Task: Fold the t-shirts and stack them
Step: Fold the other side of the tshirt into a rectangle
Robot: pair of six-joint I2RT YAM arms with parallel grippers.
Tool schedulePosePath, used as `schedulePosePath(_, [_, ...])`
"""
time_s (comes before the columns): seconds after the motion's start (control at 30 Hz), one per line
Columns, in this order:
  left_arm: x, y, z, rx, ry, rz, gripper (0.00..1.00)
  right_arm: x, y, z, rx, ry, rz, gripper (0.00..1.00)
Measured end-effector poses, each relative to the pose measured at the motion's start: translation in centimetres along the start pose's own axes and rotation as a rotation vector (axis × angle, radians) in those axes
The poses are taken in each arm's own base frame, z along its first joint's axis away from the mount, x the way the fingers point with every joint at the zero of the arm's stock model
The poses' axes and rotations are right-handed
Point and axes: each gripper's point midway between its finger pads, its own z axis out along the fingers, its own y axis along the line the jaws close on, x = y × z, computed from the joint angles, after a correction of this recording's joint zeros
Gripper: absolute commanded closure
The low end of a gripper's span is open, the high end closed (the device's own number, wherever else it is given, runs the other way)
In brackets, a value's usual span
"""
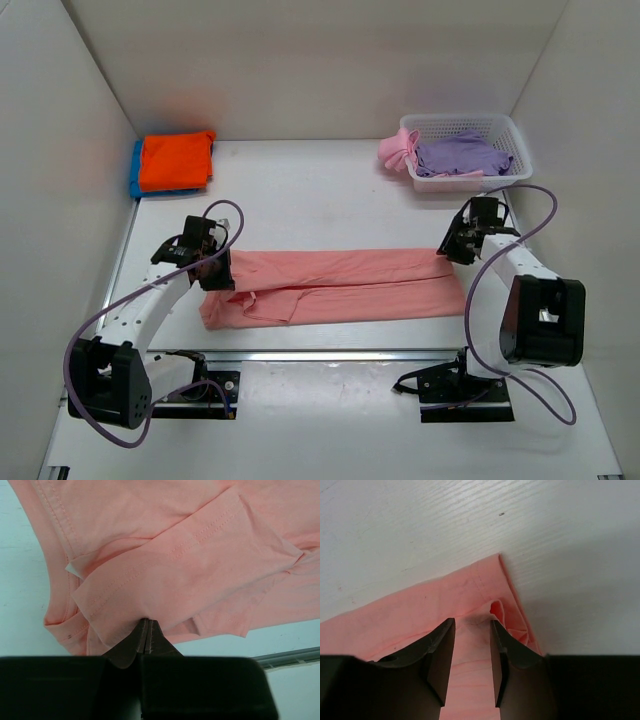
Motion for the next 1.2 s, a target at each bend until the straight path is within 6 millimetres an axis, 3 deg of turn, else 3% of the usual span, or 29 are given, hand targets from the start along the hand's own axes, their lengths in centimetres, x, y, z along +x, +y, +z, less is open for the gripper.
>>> schedulePosePath(0.3, [0.3,0.0,0.2,0.004,0.011,-0.003,0.96,0.0,-0.6,0.3,0.053,0.007,-0.008,0.62])
schedulePosePath(0.47, [0.3,0.0,0.2,0.004,0.011,-0.003,0.96,0.1,-1.1,1.4,0.098,0.038,-0.021,0.64])
schedulePosePath(0.53, [0.2,0.0,0.2,0.004,0.01,-0.005,0.96,0.5,-1.2,1.9,0.111,0.056,-0.03,0.66])
schedulePosePath(0.57, [0.2,0.0,0.2,0.004,0.01,-0.005,0.96,0.7,-1.3,2.1,0.116,0.065,-0.03,0.81])
schedulePosePath(0.63, [0.2,0.0,0.2,0.003,0.01,-0.006,0.96,1.1,-1.3,2.2,0.119,0.08,-0.037,1.0])
schedulePosePath(0.83, [0.3,0.0,0.3,0.002,0.016,-0.006,1.0,0.9,-1.1,2.0,0.131,0.082,-0.047,1.0])
schedulePosePath(0.97, [-0.1,0.0,0.5,-0.003,0.029,-0.009,1.0,-0.8,-0.4,1.1,0.133,0.049,-0.071,1.0])
schedulePosePath(1.07, [-3.1,-0.8,-0.1,0.001,0.001,-0.011,1.0,-3.3,0.6,0.3,0.113,-0.009,-0.098,0.99])
schedulePosePath(1.2, [-11.6,-2.3,-1.6,0.029,-0.157,-0.015,1.0,-7.6,2.5,-0.6,0.061,-0.118,-0.127,1.0])
